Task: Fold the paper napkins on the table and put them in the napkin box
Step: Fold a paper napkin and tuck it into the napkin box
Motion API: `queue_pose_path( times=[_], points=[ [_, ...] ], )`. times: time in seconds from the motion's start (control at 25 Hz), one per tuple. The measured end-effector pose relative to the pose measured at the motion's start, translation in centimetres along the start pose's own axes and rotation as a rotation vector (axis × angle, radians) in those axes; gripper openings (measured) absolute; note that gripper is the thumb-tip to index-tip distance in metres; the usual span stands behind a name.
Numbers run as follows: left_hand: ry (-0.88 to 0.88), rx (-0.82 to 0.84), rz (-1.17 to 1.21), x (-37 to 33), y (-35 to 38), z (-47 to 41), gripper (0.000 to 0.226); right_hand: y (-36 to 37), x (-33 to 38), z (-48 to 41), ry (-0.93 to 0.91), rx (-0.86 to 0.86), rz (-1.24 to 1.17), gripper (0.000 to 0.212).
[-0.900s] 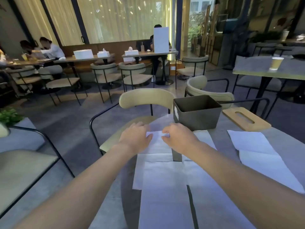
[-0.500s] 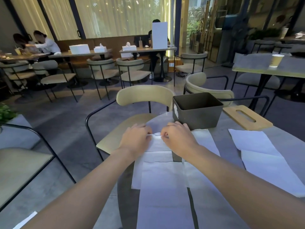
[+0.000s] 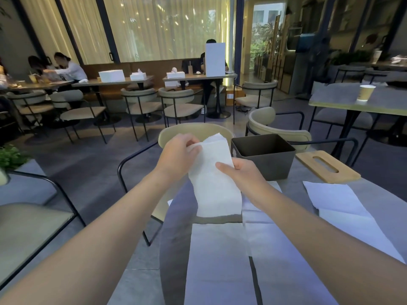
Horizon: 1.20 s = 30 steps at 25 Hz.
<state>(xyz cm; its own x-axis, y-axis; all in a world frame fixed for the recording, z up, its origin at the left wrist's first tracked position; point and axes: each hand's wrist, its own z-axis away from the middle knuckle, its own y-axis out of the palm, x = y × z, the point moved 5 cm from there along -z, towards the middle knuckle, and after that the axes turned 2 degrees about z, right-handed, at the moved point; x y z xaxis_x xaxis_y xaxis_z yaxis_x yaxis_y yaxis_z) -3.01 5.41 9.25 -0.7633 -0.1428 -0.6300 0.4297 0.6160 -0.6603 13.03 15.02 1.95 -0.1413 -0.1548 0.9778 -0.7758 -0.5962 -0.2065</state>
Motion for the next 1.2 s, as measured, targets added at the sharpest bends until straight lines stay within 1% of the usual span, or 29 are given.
queue_pose_path(
  times=[0.04,0.08,0.12,0.16,0.2,0.24,0.28,0.32,0.36,0.44,0.48,0.56,0.68,0.84,0.88,0.96,1.0,1.04,1.12,1.16,1.2],
  points=[
    [-0.039,-0.011,0.039,0.1,0.0,-0.1,0.022,-0.3,0.2,0.1,0.002,-0.010,-0.057,0.051],
    [-0.107,-0.012,0.100,0.4,0.1,0.0,0.037,-0.7,0.4,0.1,0.006,-0.007,-0.104,0.047],
    [-0.206,0.006,0.173,1.0,0.4,0.3,0.052,-1.1,0.6,0.2,0.020,-0.008,-0.152,0.039],
    [-0.326,0.053,0.233,1.4,0.8,0.7,0.060,-1.5,0.7,0.3,0.039,-0.009,-0.206,0.030],
    [-0.439,0.135,0.295,1.6,1.3,1.2,0.065,-1.9,0.7,0.3,0.052,-0.008,-0.252,0.025],
    [-0.535,0.250,0.364,1.7,1.9,1.9,0.067,-2.2,0.7,0.3,0.066,-0.010,-0.284,0.026],
    [-0.589,0.365,0.442,1.5,2.6,2.5,0.066,-2.5,0.8,0.4,0.075,-0.015,-0.301,0.030],
    [-0.595,0.448,0.518,1.0,3.2,2.9,0.060,-2.7,1.0,0.5,0.075,-0.018,-0.313,0.029],
    [-0.566,0.487,0.583,0.5,3.6,2.9,0.051,-2.8,1.2,0.5,0.074,-0.016,-0.332,0.027],
    [-0.495,0.448,0.650,-0.1,3.9,2.4,0.034,-3.1,1.6,0.8,0.077,0.035,-0.380,0.023],
    [-0.475,0.411,0.668,-0.4,3.8,2.3,0.030,-3.2,1.9,1.2,0.081,0.070,-0.385,0.024],
    [-0.454,0.372,0.695,-0.6,3.7,2.1,0.029,-3.7,2.1,1.5,0.068,0.100,-0.350,0.026],
    [-0.412,0.374,0.756,-1.1,3.7,2.3,0.028,-4.9,2.2,1.4,0.020,0.046,-0.317,0.023],
    [-0.367,0.388,0.969,-2.2,3.9,2.4,0.032,-6.1,3.0,1.7,-0.070,0.070,-0.356,0.027],
    [-0.336,0.397,0.974,-2.4,4.1,2.3,0.031,-6.4,3.2,1.7,-0.081,0.072,-0.343,0.026],
    [-0.271,0.392,0.944,-2.8,4.3,2.1,0.017,-6.8,3.8,2.0,-0.092,0.084,-0.322,0.025],
    [-0.255,0.374,0.924,-3.0,4.3,2.0,0.020,-7.0,4.0,2.2,-0.094,0.103,-0.331,0.027],
    [-0.258,0.352,0.902,-3.2,4.3,2.0,0.030,-7.2,4.3,2.4,-0.094,0.129,-0.348,0.029],
    [-0.270,0.297,0.862,-3.6,4.3,1.9,0.041,-7.5,4.6,2.7,-0.085,0.188,-0.349,0.025],
    [-0.267,0.274,0.845,-3.8,4.5,1.7,0.043,-7.7,4.4,2.6,-0.079,0.183,-0.300,0.021],
    [-0.262,0.261,0.837,-4.1,4.7,1.5,0.044,-8.0,4.1,2.4,-0.091,0.143,-0.192,0.017]
  ],
)
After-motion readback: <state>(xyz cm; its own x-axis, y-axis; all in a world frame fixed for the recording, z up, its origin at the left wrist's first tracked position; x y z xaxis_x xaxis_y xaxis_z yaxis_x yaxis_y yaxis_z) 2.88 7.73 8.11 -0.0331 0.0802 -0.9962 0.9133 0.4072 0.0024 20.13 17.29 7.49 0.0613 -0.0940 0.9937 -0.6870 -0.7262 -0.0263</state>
